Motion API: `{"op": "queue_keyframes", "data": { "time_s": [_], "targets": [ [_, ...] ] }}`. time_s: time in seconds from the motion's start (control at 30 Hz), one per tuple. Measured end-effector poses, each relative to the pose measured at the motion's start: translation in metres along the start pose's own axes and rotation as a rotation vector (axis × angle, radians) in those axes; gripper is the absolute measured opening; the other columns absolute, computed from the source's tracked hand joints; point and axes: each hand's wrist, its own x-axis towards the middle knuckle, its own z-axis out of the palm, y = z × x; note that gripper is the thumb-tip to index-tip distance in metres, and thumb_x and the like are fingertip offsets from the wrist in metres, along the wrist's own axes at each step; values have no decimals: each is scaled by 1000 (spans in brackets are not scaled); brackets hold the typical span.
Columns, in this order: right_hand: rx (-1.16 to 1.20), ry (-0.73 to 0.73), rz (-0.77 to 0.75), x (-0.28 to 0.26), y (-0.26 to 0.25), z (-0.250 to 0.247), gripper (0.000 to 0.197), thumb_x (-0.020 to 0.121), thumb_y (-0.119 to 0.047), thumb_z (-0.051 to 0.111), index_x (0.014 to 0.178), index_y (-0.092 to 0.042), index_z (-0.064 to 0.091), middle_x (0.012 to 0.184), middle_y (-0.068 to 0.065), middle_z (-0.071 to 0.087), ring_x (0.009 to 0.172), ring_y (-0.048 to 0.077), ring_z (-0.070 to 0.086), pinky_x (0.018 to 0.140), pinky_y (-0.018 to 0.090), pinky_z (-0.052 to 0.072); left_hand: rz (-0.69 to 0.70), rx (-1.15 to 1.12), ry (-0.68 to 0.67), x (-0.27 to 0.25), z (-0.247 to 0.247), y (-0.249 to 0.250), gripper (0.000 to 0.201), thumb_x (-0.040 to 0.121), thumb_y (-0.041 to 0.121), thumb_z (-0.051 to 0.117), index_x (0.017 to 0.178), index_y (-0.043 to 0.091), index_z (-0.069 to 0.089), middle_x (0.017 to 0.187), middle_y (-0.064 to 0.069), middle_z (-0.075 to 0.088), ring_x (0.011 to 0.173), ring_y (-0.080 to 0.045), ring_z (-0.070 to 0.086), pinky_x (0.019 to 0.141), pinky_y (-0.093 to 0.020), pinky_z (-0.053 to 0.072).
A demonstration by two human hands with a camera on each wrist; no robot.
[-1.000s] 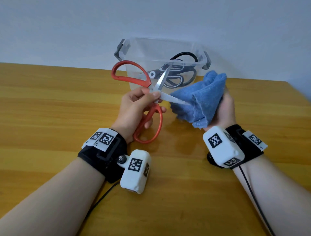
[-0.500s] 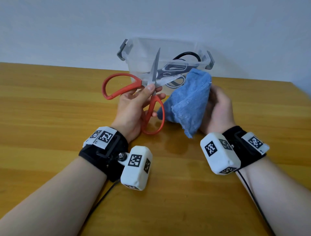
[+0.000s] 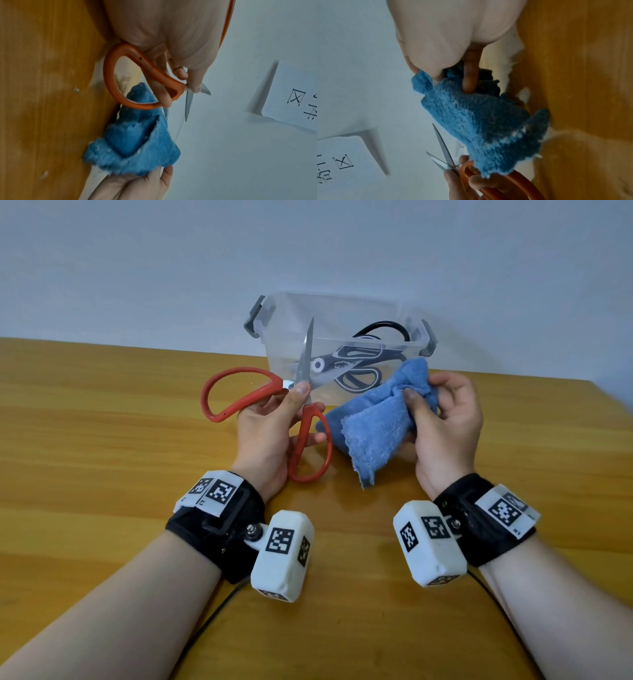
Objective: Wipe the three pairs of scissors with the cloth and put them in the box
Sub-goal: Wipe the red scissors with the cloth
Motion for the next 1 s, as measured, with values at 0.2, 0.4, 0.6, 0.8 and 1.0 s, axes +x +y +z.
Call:
{"op": "queue_keyframes", "data": {
  "time_s": [0.2, 0.4, 0.6, 0.8, 1.0],
  "targets": [
    [-19, -30, -89, -1, -1, 0, 32, 88, 4, 62, 91, -28, 68, 106, 4, 69, 103, 25, 69, 79, 52, 61, -9, 25, -15, 0, 0, -1, 12, 96, 17, 71, 99, 6, 69, 86, 6, 75, 85, -17, 76, 49, -29, 58],
    [-212, -317, -211, -13, -6, 7, 21, 82, -13, 77, 96, -28, 73, 106, 1, 68, 103, 13, 64, 88, 28, 52, 31, 100, -106, -2, 1, -5, 22, 100, 14, 66, 108, -6, 62, 91, -2, 74, 89, -28, 78, 56, -35, 63],
    [-601, -417, -377, -22, -5, 20, 28, 90, -13, 72, 117, -22, 75, 112, 4, 56, 107, 14, 58, 87, 15, 47, 124, 243, -128, -5, 3, -9, 25, 102, 16, 63, 107, -8, 63, 91, -15, 73, 81, -30, 76, 42, -31, 54],
    [-641, -453, -398, -26, -5, 25, 27, 98, -25, 60, 119, -18, 75, 105, -3, 53, 101, 14, 55, 79, 14, 42, 148, 336, -109, -4, 4, -13, 35, 103, 20, 63, 101, -15, 59, 63, -10, 68, 57, -39, 54, 37, -24, 34],
    [-581, -320, -423, -26, -8, 24, 21, 89, -20, 76, 109, -14, 78, 100, -4, 70, 96, 3, 64, 85, 17, 50, 148, 397, -120, -6, 6, -11, 32, 103, 23, 62, 99, -8, 63, 73, -18, 75, 37, -29, 47, 35, -23, 33]
  ]
}}
